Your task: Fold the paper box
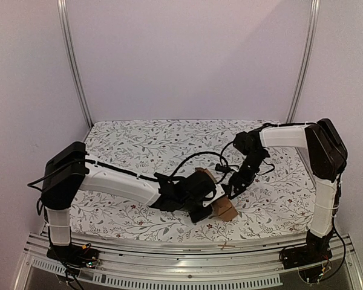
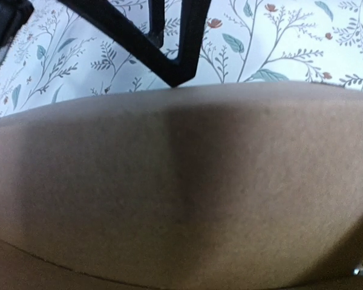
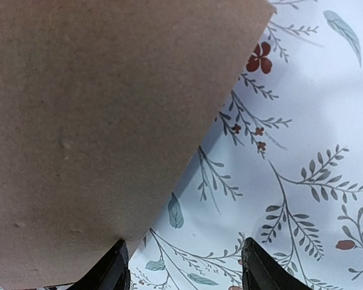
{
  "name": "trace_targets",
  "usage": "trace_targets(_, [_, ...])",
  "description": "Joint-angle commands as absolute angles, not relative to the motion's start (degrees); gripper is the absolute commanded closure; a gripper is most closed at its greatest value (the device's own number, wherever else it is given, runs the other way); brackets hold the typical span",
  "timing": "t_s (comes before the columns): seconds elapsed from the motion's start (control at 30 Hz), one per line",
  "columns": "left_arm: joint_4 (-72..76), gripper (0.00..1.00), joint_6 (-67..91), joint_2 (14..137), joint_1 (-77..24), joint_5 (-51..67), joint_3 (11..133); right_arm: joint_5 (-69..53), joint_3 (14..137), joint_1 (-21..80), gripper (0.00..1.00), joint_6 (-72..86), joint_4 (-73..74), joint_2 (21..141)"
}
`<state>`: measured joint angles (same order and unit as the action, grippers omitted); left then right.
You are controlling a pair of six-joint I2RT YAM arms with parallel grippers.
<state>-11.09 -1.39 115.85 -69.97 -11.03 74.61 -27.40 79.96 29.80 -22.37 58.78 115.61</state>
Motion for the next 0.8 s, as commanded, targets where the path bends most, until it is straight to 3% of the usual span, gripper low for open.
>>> trace_targets(0.0, [-12.0, 0.87, -2.4, 114.5, -70.1, -13.2, 71.6, -31.7, 81.0, 27.6, 0.39, -22.1, 58.5, 114.8])
trace_targets(0.37, [-15.7, 0.88, -2.9, 113.8, -70.0, -14.6, 73.4, -33.5, 80.9, 26.8, 0.38, -22.9, 58.6, 112.9])
trace_targets(0.77, [-14.9, 0.88, 1.8, 109.5, -70.0, -14.9, 62.0, -32.4, 82.5, 26.8, 0.37, -23.3, 58.7, 111.0])
